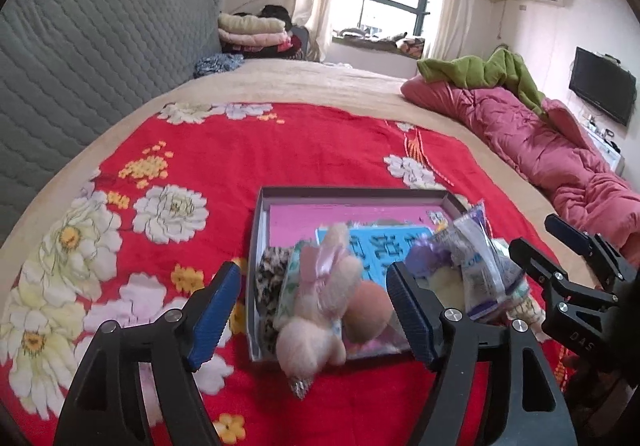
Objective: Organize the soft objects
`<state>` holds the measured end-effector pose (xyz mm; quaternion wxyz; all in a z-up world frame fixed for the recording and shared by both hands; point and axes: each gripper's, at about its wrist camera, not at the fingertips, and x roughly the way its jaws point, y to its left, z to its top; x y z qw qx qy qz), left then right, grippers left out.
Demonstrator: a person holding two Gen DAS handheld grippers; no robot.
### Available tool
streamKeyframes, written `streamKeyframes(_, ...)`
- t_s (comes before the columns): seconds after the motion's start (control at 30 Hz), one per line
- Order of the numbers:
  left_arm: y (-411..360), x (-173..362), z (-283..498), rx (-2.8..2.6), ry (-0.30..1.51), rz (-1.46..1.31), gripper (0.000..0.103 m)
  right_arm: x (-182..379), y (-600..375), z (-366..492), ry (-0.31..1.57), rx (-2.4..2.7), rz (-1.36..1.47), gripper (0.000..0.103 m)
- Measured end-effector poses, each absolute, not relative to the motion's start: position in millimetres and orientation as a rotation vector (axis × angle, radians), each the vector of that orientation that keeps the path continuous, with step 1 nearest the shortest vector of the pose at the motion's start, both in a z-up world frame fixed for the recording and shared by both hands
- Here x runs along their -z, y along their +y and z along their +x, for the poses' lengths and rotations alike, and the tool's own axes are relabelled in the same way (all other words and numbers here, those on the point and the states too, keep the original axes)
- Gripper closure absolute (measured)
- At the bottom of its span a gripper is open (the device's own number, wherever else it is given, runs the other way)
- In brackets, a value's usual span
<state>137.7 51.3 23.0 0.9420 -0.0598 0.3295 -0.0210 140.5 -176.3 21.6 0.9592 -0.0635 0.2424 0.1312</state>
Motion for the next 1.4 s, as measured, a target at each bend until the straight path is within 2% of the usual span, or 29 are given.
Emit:
streamKeyframes(0.33,31,-11,96,-0.025,0.745,-0.096,0.026,-16,-179,110,0.572,-0.23,-0.076,0.024)
streamKeyframes(0.87,15,-20,23,-0.068,0.785,-0.132,0.026,-21,-201,56,0.669,-0.19,0.035,0.024)
streamKeyframes(1.4,16,-19,1,-0.074,0.822,-0.158,0.026,-31,-187,21,0.685,-0.22,0.026,0.024)
